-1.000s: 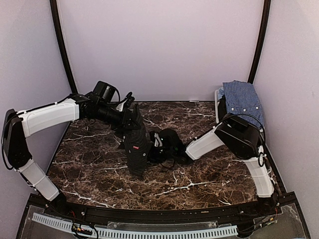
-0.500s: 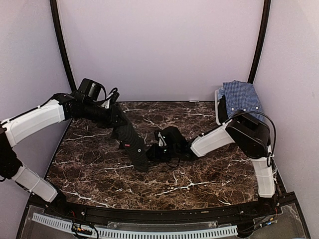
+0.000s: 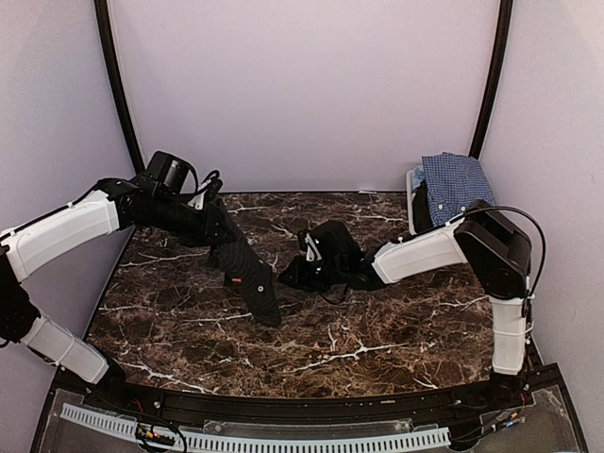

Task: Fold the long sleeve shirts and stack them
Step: Turn over the square-folded shirt at the center of the board.

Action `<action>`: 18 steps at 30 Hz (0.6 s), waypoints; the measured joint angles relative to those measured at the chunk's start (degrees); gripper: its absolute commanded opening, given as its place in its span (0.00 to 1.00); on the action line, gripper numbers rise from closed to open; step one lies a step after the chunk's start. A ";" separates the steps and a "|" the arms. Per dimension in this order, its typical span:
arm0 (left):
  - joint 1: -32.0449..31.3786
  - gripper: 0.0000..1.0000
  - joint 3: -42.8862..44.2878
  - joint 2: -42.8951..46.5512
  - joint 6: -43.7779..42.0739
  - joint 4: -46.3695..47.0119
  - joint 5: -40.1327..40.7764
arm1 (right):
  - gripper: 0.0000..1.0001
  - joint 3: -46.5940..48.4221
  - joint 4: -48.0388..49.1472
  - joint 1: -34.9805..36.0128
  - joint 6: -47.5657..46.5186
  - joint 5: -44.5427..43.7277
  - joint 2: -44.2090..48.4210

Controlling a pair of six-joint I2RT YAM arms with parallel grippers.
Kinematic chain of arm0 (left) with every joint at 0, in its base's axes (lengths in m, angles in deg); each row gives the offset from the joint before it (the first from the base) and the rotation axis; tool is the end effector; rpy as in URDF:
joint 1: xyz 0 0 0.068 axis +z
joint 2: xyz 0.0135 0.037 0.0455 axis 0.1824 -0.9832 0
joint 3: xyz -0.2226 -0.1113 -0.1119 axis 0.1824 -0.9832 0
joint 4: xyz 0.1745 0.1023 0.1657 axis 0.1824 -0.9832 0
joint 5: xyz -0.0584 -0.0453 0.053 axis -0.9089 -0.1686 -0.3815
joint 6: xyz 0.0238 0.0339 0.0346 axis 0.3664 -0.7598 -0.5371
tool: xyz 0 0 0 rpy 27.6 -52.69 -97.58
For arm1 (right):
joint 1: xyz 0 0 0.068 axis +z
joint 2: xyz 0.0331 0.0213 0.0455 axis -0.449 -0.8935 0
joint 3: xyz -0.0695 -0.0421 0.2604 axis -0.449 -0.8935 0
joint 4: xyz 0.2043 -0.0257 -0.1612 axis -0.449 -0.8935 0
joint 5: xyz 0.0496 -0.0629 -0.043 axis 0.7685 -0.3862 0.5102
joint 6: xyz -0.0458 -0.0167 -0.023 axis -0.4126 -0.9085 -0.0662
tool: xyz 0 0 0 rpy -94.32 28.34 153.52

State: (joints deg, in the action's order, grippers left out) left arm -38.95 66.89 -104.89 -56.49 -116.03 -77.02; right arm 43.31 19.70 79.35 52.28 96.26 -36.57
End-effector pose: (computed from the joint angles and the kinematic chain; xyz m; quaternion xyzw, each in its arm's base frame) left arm 0.2618 -0.1574 0.3158 0.0986 0.8927 -0.3425 0.2757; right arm 0.2639 0.3567 0.1519 -0.0653 0.8732 0.4226 0.2338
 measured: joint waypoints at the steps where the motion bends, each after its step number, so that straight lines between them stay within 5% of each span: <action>1: 0.02 0.00 0.00 0.09 -0.09 -0.17 0.11 | 0.17 0.35 -0.04 0.17 0.11 0.07 -0.09; 12: 0.44 0.00 0.55 0.31 -2.84 -3.08 0.52 | 0.18 2.23 -2.08 0.33 0.00 -1.42 0.04; 18: -2.25 0.02 13.57 -9.70 -7.04 -9.18 -0.76 | 0.26 -4.26 -8.85 -3.21 -2.71 -5.92 10.67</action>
State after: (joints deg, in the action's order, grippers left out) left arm -41.21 80.46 -114.59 -63.53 -125.21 -77.79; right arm 39.05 10.85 76.13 49.57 90.34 -25.90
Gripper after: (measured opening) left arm 0.032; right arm 0.220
